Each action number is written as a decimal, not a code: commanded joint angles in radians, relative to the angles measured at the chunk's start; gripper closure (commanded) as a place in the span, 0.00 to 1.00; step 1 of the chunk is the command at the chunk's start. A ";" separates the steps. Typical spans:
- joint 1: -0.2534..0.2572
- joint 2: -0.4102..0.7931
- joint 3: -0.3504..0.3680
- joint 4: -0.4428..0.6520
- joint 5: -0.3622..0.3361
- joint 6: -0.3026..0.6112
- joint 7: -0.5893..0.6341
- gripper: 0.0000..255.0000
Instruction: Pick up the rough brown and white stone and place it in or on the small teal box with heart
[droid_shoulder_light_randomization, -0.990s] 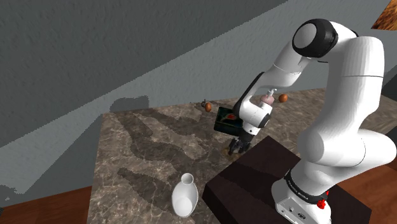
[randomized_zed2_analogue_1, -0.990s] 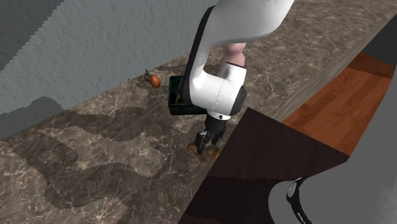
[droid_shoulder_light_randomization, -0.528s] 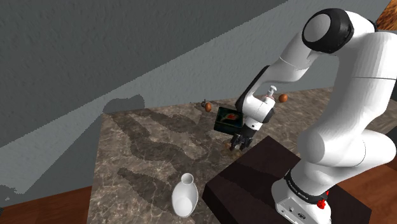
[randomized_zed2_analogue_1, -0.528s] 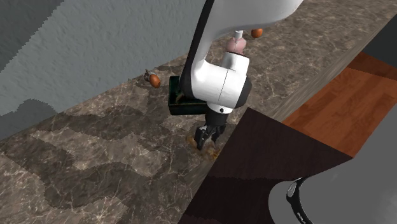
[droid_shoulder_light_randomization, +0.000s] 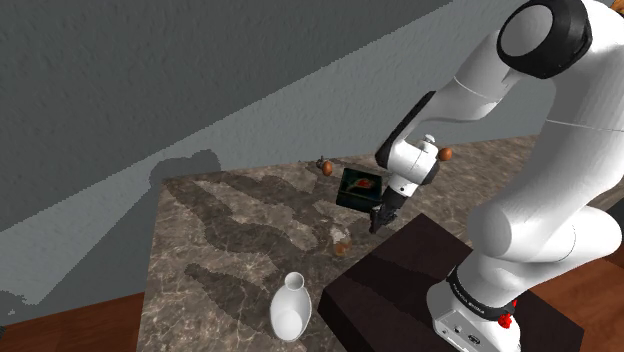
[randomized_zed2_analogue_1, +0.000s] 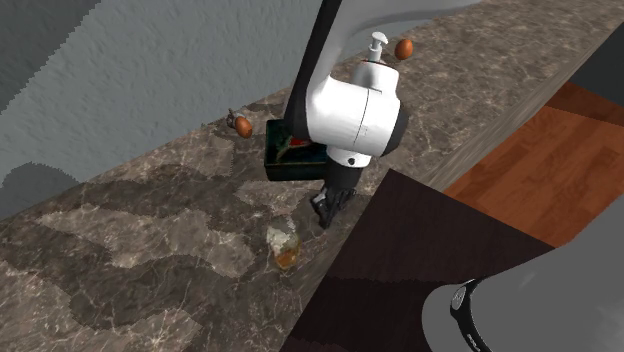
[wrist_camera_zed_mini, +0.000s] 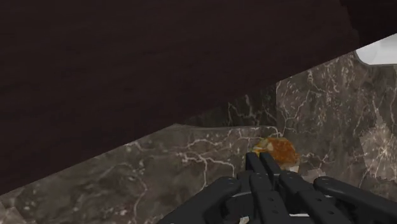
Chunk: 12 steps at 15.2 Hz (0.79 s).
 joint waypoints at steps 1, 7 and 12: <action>0.002 -0.040 -0.004 -0.014 -0.016 -0.024 0.021 1.00; -0.269 0.167 0.317 0.006 1.050 0.184 -0.801 0.00; -0.214 0.307 0.227 0.045 1.589 -0.030 -1.259 0.00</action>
